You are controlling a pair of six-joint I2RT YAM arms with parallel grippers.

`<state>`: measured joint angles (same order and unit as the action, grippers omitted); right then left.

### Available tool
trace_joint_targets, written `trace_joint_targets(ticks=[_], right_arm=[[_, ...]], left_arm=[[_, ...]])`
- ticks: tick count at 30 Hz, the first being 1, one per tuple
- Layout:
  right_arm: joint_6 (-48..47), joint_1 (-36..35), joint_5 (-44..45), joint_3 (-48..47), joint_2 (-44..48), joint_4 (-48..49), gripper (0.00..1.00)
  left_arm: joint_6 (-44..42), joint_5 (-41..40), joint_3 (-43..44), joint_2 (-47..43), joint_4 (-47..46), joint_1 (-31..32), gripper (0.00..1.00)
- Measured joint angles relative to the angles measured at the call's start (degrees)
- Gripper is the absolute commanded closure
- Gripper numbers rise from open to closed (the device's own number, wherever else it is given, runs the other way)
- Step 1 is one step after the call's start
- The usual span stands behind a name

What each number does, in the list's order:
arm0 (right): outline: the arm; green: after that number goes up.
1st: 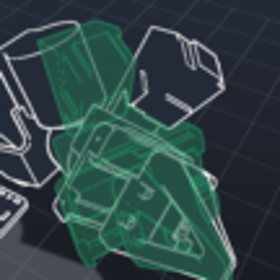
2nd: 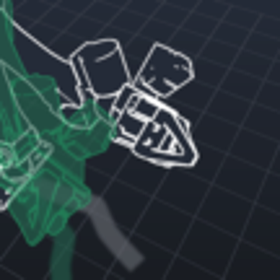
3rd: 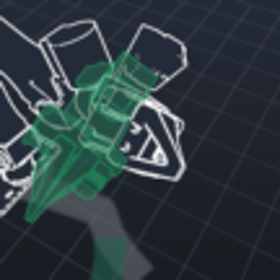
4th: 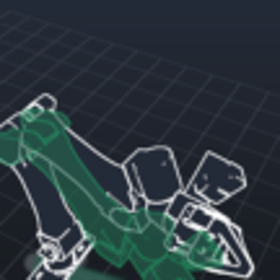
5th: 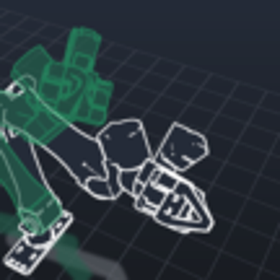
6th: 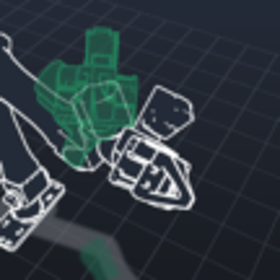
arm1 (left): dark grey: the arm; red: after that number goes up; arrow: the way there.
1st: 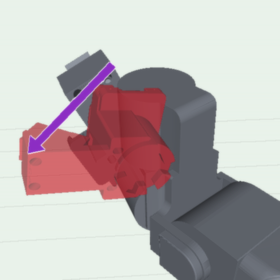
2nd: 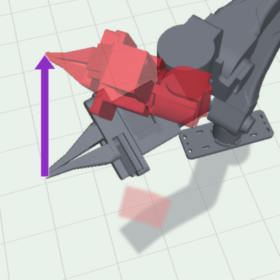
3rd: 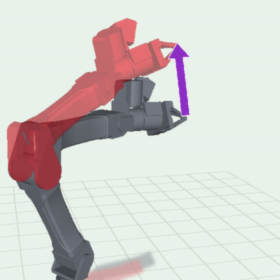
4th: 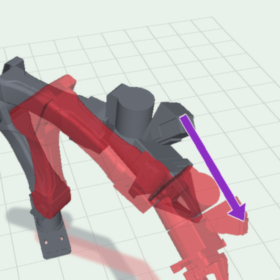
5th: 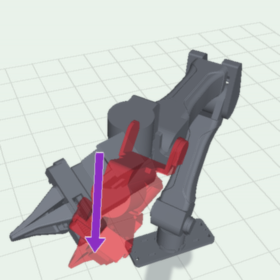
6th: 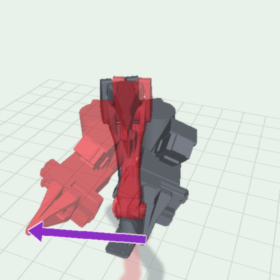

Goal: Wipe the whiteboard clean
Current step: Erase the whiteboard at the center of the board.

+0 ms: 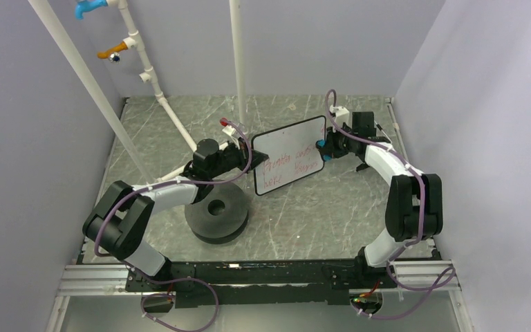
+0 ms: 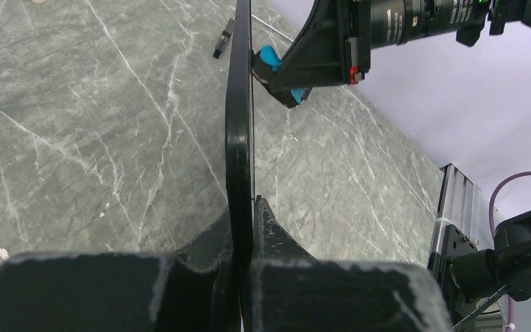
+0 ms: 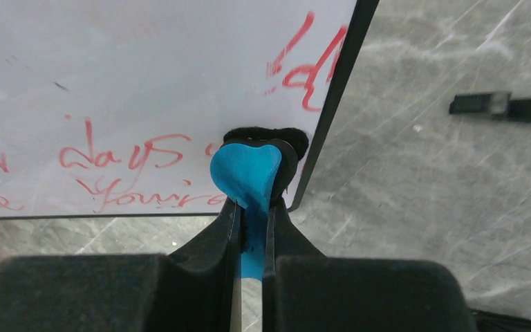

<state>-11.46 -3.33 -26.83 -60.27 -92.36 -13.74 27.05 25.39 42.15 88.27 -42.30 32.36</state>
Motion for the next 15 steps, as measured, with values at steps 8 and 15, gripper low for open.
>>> trace_joint_targets(ticks=[8,15], right_arm=[[0.2,1.6,-0.6,-11.3,-2.6,-1.8,1.00],[0.3,2.4,-0.9,-13.5,-3.8,-1.2,1.00]], left_arm=[[0.0,0.5,0.4,0.9,-0.5,-0.4,1.00],[0.3,1.4,0.7,1.5,-0.8,-0.6,1.00]])
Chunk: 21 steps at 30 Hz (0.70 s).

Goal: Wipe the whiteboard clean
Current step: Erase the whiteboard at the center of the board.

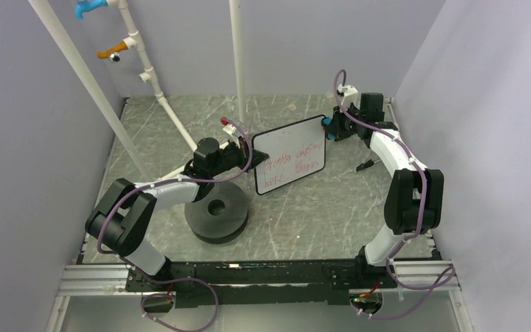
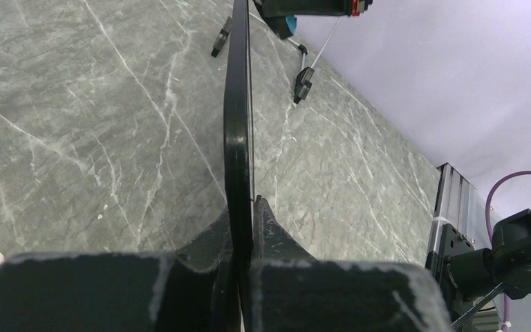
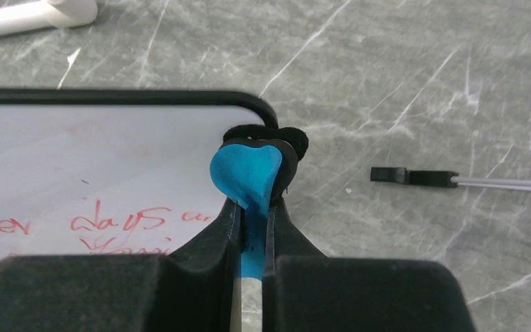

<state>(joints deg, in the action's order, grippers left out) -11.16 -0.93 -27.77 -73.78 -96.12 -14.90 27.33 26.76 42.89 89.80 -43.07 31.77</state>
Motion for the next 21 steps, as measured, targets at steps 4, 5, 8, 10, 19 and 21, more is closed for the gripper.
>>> trace_joint_targets(ticks=[4,5,8,10,19,21], right_arm=[[-0.5,0.1,0.0,3.2,-0.5,0.4,1.00],[-0.7,0.1,0.0,4.6,-0.7,0.3,1.00],[-1.5,0.2,0.0,7.7,-1.2,-0.1,1.00],[-2.0,0.2,0.0,9.0,-1.8,-0.8,1.00],[-2.3,0.2,0.0,5.9,-2.9,-5.2,1.00],[-1.9,0.2,0.0,3.2,-3.2,-5.9,1.00]], left_arm=[[0.8,0.0,0.0,0.1,0.1,-0.2,1.00],[0.9,0.0,0.0,0.1,0.1,-0.2,1.00],[1.0,0.2,0.0,0.1,0.1,-0.4,1.00],[0.9,0.3,0.0,0.1,0.1,-0.5,1.00],[-0.1,0.6,0.3,0.1,0.1,-0.6,1.00],[-0.2,0.6,0.3,0.2,0.1,-0.6,1.00]])
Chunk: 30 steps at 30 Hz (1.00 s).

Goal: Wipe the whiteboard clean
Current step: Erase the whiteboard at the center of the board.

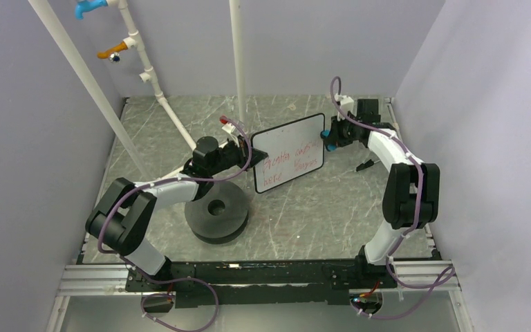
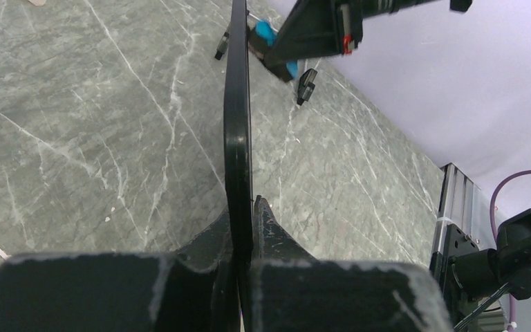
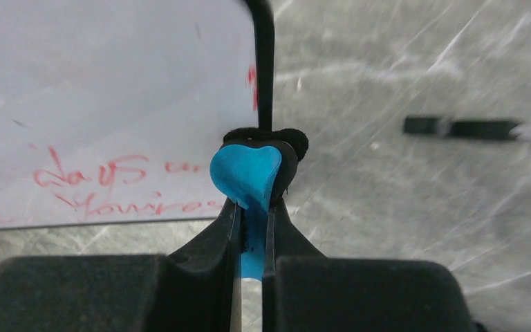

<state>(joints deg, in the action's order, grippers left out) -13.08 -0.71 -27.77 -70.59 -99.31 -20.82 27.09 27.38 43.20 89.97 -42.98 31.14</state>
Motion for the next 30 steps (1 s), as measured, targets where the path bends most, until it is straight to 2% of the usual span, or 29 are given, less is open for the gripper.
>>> trace_joint_targets(ticks=[7,13,24,30], right_arm=[[2.5,0.0,1.4,-8.4,0.0,1.2,1.00],[3.2,-0.1,2.0,-9.1,-0.3,1.5,1.00],[2.0,-0.6,3.8,4.2,0.0,3.0,1.00],[1.6,-1.4,5.3,4.6,0.3,1.2,1.00]], left_arm=[[0.0,0.5,0.7,0.7,0.0,-0.1,1.00],[0.0,0.8,0.9,0.8,0.1,-0.2,1.00],[0.2,0.8,1.2,0.8,1.1,-0.3,1.00],[0.0,1.2,1.2,0.8,1.0,-0.4,1.00]])
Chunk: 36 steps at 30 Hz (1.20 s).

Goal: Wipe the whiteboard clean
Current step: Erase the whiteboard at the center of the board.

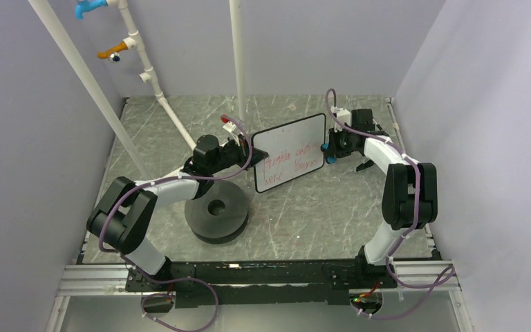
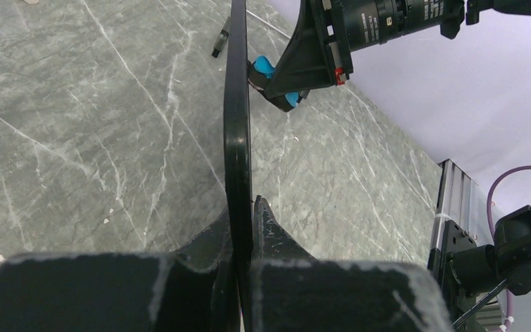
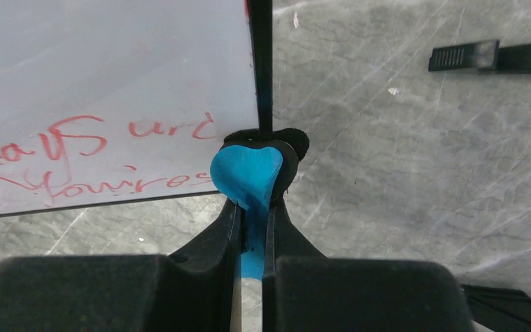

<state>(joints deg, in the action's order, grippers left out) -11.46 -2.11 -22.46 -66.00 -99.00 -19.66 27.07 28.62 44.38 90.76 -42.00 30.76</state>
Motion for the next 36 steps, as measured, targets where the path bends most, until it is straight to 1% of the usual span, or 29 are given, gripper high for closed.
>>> trace_joint_targets(ticks=[5,7,10,13,15,17,20,24,29,36], right_arm=[[-1.7,-0.5,-0.9,-3.9,0.9,-1.7,1.00],[-3.3,-1.3,-2.1,-4.6,2.5,-1.5,1.00],[-7.6,-4.2,-4.5,-4.4,6.5,-1.3,1.00],[-14.6,-10.5,-5.9,-2.3,10.7,-0.9,1.00],[-18.8,-15.9,-6.1,-0.6,12.3,-1.1,1.00],[-21.7,-21.0,-5.4,0.5,12.7,-1.5,1.00],[-24.1,-26.0,-3.0,2.1,12.7,-1.6,1.00],[-25.0,-29.5,1.2,4.5,13.1,-0.8,1.00],[-24.7,-31.3,5.2,7.9,14.8,0.2,1.00],[-19.9,-32.6,10.6,8.2,14.8,2.2,1.00]], left_arm=[[0.7,0.2,0.0,0.3,-0.6,0.0,1.00],[1.6,0.2,0.0,1.0,-1.2,0.0,1.00],[3.3,0.9,0.0,1.8,-1.7,0.0,1.00],[5.2,1.9,0.0,2.2,-1.6,0.1,1.00],[6.4,2.1,0.0,2.3,-1.2,0.2,1.00],[7.8,1.7,0.0,2.3,-0.5,0.2,1.00],[9.7,0.8,-0.2,2.3,0.7,-0.1,1.00],[11.8,-1.4,-1.4,2.1,0.7,-0.1,1.00],[14.4,-2.9,-3.3,1.8,-1.2,0.3,1.00],[14.8,-4.5,-4.1,1.6,-2.9,0.5,1.00]])
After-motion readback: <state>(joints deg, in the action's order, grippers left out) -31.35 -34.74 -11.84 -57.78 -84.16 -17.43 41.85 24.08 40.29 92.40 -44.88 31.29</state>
